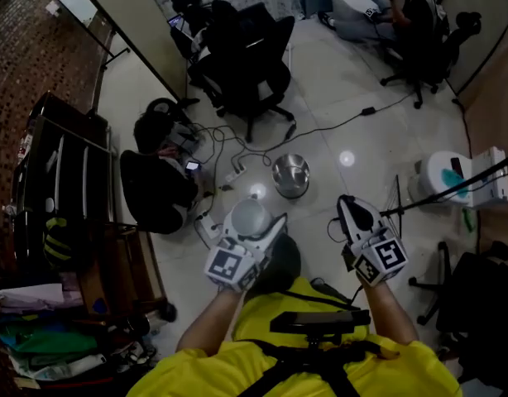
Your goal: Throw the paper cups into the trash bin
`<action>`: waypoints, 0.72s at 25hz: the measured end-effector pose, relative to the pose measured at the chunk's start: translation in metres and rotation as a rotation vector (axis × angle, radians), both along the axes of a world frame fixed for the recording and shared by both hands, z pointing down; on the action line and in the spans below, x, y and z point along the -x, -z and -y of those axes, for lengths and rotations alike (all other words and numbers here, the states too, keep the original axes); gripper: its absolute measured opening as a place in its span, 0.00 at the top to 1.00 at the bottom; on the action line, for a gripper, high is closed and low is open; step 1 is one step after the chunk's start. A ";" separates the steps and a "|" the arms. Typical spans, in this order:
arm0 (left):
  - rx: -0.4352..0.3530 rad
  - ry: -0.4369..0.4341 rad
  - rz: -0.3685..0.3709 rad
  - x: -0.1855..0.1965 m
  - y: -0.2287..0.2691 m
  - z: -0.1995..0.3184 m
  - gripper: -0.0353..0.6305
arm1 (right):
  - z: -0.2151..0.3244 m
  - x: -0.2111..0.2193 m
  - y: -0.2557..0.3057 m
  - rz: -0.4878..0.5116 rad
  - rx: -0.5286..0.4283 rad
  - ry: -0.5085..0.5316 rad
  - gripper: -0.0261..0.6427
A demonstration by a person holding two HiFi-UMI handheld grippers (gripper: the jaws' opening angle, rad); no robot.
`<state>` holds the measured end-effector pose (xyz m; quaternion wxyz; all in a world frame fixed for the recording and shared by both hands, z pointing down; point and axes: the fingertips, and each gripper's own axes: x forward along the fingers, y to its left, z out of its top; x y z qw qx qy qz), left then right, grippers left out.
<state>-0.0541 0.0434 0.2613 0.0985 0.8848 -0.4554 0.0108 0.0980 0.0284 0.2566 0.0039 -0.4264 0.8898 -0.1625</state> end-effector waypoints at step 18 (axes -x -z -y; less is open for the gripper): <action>0.394 -0.077 0.122 0.002 -0.397 0.289 0.45 | 0.281 0.039 -0.320 -0.112 0.281 0.006 0.95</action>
